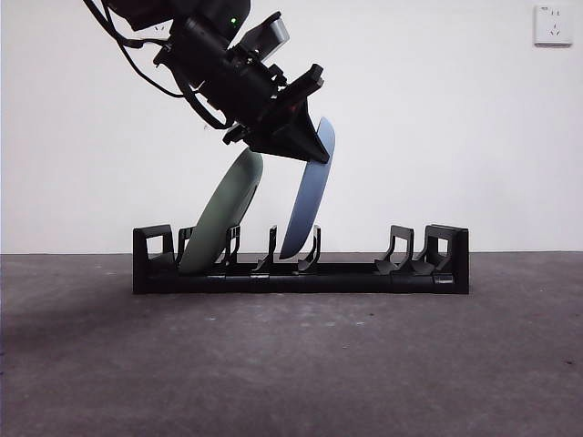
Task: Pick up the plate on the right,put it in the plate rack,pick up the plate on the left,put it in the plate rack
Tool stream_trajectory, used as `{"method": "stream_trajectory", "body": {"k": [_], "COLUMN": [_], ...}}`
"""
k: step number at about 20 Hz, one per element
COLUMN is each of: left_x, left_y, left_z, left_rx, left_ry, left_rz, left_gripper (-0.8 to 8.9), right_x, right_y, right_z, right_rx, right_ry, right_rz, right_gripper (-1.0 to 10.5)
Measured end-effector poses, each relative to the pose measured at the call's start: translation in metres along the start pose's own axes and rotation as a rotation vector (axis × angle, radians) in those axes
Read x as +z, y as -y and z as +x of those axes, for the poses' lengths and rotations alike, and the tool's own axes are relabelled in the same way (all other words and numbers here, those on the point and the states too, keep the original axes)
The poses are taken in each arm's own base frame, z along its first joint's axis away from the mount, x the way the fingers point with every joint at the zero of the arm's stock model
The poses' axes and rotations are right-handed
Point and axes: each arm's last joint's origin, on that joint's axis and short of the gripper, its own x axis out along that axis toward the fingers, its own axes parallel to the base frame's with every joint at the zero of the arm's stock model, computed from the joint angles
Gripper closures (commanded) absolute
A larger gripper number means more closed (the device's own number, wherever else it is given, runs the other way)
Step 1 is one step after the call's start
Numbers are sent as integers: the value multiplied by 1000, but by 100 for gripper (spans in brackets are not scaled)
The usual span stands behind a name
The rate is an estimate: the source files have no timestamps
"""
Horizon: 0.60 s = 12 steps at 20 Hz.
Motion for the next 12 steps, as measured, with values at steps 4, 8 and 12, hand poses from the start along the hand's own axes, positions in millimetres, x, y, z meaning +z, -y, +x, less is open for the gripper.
{"method": "stream_trajectory", "body": {"k": [4,8,12], "left_x": [-4,-13,-14], "left_y": [-2,-4,-4], "left_z": [1,9,11], "left_rx": [11,7,12], "left_ry": [-30,-72,-79], "left_rz": [17,13,26], "left_gripper": [822,822,822], "right_x": [0,0,0], "right_y": [0,0,-1], "right_z": [0,0,0], "right_rx": [0,4,33], "right_ry": [0,0,3], "right_rz": [0,0,0], "right_gripper": [668,668,668]}}
